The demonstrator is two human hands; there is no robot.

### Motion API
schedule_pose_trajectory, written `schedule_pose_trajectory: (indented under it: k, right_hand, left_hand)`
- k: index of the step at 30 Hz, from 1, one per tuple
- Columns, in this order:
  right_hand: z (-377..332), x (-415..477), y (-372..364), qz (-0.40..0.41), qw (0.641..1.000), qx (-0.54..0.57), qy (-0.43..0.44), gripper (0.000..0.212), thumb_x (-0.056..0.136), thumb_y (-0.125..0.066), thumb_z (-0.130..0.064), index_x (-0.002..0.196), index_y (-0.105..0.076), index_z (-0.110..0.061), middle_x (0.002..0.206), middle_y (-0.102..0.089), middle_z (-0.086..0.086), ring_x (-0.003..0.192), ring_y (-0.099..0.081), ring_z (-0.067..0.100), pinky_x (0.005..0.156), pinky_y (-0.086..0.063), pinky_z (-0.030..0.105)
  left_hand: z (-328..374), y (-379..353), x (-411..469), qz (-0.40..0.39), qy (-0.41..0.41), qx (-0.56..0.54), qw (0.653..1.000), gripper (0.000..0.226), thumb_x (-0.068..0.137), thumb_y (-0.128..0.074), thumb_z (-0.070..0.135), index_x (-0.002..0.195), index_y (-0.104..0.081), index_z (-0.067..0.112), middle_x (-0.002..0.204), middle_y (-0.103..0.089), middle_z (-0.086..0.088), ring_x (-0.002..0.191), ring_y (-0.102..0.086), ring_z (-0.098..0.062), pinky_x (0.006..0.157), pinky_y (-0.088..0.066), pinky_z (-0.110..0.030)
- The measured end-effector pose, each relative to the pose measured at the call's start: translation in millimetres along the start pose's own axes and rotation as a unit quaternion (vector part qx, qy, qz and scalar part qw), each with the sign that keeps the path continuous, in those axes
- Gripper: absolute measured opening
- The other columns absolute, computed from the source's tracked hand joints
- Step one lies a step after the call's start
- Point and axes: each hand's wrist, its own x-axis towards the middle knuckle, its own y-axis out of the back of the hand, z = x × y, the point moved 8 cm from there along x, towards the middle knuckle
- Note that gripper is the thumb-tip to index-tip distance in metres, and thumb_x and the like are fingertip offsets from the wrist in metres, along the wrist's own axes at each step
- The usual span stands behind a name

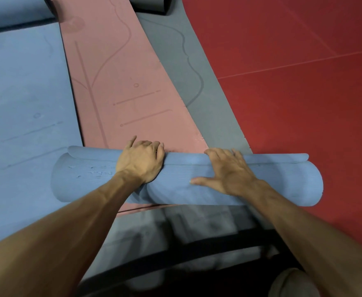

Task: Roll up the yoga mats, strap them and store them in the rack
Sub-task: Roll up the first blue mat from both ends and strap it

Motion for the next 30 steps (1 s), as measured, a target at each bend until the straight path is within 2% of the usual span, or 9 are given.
schedule_pose_trajectory:
  k: [5,11,14,16,18,20,24,28,30]
  right_hand:
    - [-5,-13,-7,-0.047,0.994,-0.089,0.052,0.137,0.048,-0.066,-0.084,0.153,-0.007,-0.018,0.155,-0.019,0.002,0.14,-0.022,0.023,0.115,-0.014,0.05]
    - [-6,-7,-8,-0.067,0.989,-0.125,0.033,0.14,0.044,-0.074,-0.078,0.151,-0.001,-0.025,0.152,-0.017,0.009,0.138,-0.023,0.028,0.112,-0.017,0.052]
    - [-7,-5,-10,-0.059,0.992,-0.104,0.031,0.136,0.045,-0.075,-0.076,0.15,-0.005,-0.027,0.147,-0.027,0.003,0.133,-0.029,0.025,0.109,-0.021,0.048]
    - [-7,-9,-9,-0.039,0.993,-0.106,0.031,0.133,0.045,-0.075,-0.075,0.149,-0.009,-0.028,0.143,-0.03,0.0,0.129,-0.032,0.024,0.107,-0.023,0.046]
    - [-9,-15,-9,-0.012,0.992,-0.123,0.033,0.13,0.045,-0.075,-0.074,0.148,-0.012,-0.028,0.141,-0.032,0.0,0.127,-0.034,0.023,0.104,-0.024,0.045]
    - [-11,-23,-12,0.002,0.99,-0.137,0.034,0.128,0.046,-0.074,-0.073,0.148,-0.013,-0.027,0.142,-0.031,0.0,0.126,-0.034,0.023,0.104,-0.024,0.045]
    - [-16,-37,0,0.035,0.987,-0.157,0.032,0.126,0.048,-0.075,-0.071,0.15,-0.016,-0.025,0.143,-0.032,0.002,0.125,-0.036,0.025,0.101,-0.025,0.047]
    - [-15,-55,60,0.141,0.973,-0.184,0.021,0.126,0.031,-0.08,-0.067,0.141,-0.041,-0.019,0.128,-0.051,0.008,0.111,-0.05,0.031,0.092,-0.033,0.05]
    - [-17,-68,100,0.159,0.968,-0.194,0.02,0.126,0.037,-0.079,-0.067,0.145,-0.033,-0.021,0.137,-0.044,0.008,0.121,-0.043,0.032,0.1,-0.027,0.054]
  left_hand:
    - [0,0,-8,-0.029,0.019,0.001,0.999,0.042,0.099,-0.019,0.041,0.1,-0.058,0.025,0.103,-0.07,-0.003,0.092,-0.062,-0.03,0.08,-0.039,-0.035]
    - [1,-10,-10,-0.076,-0.004,0.005,0.997,0.058,0.094,-0.011,0.058,0.122,-0.054,0.03,0.126,-0.06,0.0,0.116,-0.053,-0.025,0.099,-0.035,-0.041]
    - [13,-11,-25,-0.117,-0.061,0.029,0.991,0.111,0.061,0.003,0.092,0.139,-0.037,0.024,0.141,-0.045,0.0,0.129,-0.041,-0.023,0.108,-0.027,-0.049]
    - [19,-14,-33,-0.162,-0.094,0.073,0.98,0.134,0.042,-0.01,0.101,0.147,-0.019,0.019,0.151,-0.029,-0.003,0.138,-0.03,-0.027,0.112,-0.019,-0.057]
    - [24,-18,-39,-0.192,-0.121,0.113,0.967,0.142,0.041,-0.038,0.098,0.151,-0.002,0.016,0.158,-0.011,-0.008,0.143,-0.019,-0.033,0.113,-0.012,-0.062]
    - [30,-19,-45,-0.169,-0.136,0.141,0.966,0.14,0.045,-0.056,0.09,0.15,-0.002,0.014,0.155,-0.016,-0.011,0.138,-0.026,-0.035,0.112,-0.016,-0.062]
    - [47,-1,-55,-0.091,-0.144,0.161,0.972,0.124,0.051,-0.057,0.081,0.147,-0.012,0.017,0.134,-0.04,-0.008,0.115,-0.045,-0.032,0.099,-0.035,-0.049]
    - [64,56,-50,-0.038,-0.138,0.168,0.975,0.124,0.053,-0.056,0.082,0.149,-0.005,0.021,0.137,-0.036,-0.009,0.118,-0.042,-0.033,0.102,-0.03,-0.049]
    - [79,96,-48,0.002,-0.146,0.165,0.975,0.124,0.054,-0.058,0.08,0.148,-0.009,0.017,0.137,-0.036,-0.011,0.119,-0.041,-0.034,0.105,-0.028,-0.049]
